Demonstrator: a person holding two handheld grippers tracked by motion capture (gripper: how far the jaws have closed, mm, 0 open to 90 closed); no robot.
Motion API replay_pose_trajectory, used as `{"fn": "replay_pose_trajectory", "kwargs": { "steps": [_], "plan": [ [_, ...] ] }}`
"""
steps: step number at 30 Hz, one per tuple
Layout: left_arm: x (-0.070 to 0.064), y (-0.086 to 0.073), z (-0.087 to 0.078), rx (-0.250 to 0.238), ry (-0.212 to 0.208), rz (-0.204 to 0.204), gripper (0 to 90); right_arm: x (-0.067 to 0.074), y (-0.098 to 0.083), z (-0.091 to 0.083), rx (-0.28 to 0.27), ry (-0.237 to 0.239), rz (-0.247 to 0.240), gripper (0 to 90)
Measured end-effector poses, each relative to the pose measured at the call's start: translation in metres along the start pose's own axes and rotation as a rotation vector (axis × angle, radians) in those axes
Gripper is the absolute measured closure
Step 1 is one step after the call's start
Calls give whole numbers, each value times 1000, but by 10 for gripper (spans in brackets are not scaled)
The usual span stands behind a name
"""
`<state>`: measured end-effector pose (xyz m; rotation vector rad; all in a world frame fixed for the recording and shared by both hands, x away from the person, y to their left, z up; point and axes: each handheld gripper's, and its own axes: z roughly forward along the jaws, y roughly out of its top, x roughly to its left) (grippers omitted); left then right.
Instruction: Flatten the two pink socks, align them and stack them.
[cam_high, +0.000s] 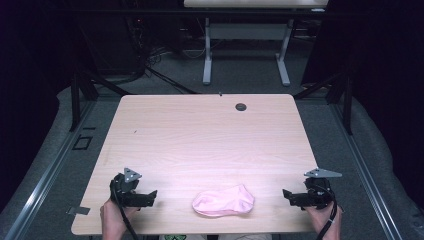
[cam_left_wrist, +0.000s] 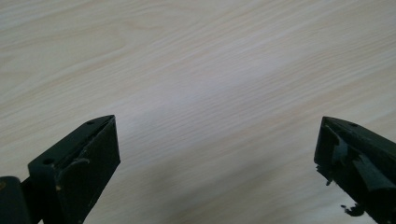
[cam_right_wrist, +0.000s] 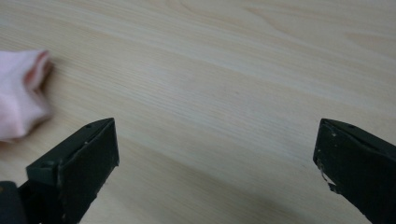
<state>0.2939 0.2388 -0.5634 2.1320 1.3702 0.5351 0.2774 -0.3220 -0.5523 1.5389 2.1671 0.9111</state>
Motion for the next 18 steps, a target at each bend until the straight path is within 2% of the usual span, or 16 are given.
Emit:
{"fn": "replay_pose_trajectory", "kwargs": {
  "steps": [2, 4, 6, 8, 10, 12, 14, 15, 18],
  "plan": [
    [6, -4, 5, 3, 14, -12, 0, -7, -5, 6, 12, -11, 15, 0],
    [10, -8, 10, -15, 26, -24, 0, -12, -9, 11, 16, -28, 19, 0],
    [12, -11, 14, -18, 15, -38, 0, -17, -13, 16, 15, -37, 21, 0],
    [12, -13, 16, -17, 20, -32, 0, -21, -16, 21, 17, -53, 26, 0],
    [13, -14, 20, -42, 8, -50, 0, -23, -18, 22, 2, -78, 22, 0],
    [16, -16, 21, -58, 8, -61, 0, -24, -18, 23, -7, -84, 18, 0],
    [17, -18, 22, -91, 8, -65, 0, -23, -19, 26, -18, -114, -6, 0],
    [18, -19, 23, -101, 8, -63, 0, -23, -20, 27, -42, -115, -4, 0],
    [18, -20, 23, -101, 6, -68, 0, -24, -21, 28, -64, -113, -4, 0]
  ]
}}
